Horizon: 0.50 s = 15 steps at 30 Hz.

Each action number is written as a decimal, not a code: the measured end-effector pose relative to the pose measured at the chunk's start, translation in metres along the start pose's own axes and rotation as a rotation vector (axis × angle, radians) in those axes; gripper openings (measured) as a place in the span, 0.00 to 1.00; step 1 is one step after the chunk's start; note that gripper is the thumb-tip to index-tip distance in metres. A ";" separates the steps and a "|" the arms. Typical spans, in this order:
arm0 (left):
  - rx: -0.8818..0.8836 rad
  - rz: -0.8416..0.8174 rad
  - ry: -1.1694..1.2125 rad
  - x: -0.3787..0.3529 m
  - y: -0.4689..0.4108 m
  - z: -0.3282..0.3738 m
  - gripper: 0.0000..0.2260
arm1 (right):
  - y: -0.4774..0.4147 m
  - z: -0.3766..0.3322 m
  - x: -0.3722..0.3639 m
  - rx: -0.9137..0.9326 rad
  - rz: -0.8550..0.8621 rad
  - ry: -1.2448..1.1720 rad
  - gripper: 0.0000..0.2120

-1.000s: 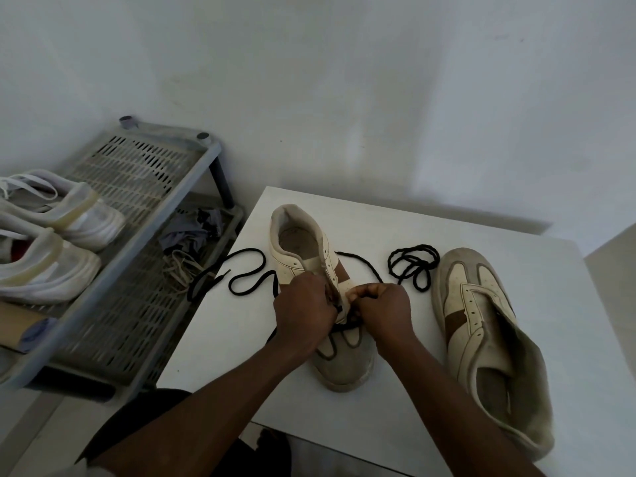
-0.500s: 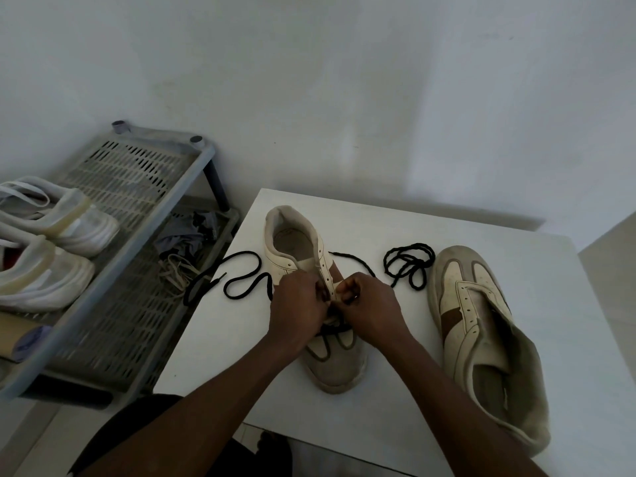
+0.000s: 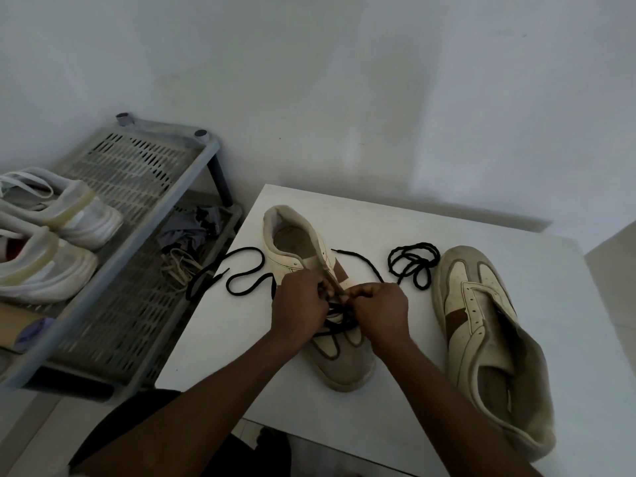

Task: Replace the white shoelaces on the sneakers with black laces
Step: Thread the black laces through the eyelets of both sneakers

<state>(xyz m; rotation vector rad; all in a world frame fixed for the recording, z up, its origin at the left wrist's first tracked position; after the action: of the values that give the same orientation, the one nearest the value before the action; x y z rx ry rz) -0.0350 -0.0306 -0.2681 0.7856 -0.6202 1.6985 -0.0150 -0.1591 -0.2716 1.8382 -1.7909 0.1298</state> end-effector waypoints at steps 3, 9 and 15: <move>0.020 0.011 -0.009 -0.002 0.003 0.003 0.06 | -0.002 0.003 -0.001 -0.088 -0.029 -0.116 0.09; 0.043 0.028 -0.019 -0.001 0.009 0.009 0.06 | -0.004 0.005 0.000 -0.147 -0.068 -0.211 0.08; 0.034 0.047 -0.089 0.002 0.012 0.015 0.06 | -0.003 0.005 0.000 -0.124 -0.060 -0.222 0.06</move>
<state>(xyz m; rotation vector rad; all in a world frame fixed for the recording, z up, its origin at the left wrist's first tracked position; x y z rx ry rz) -0.0446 -0.0434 -0.2571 0.8812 -0.6768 1.7280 -0.0135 -0.1612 -0.2770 1.8749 -1.8419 -0.2114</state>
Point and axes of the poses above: each hand's wrist, its own y-axis away from the middle knuckle, its own x-axis out of the back of the hand, z = x × y, the point moved 1 cm from there along -y, towards the middle knuckle, and after that the axes turned 3 degrees about y, right-handed, at the moved point
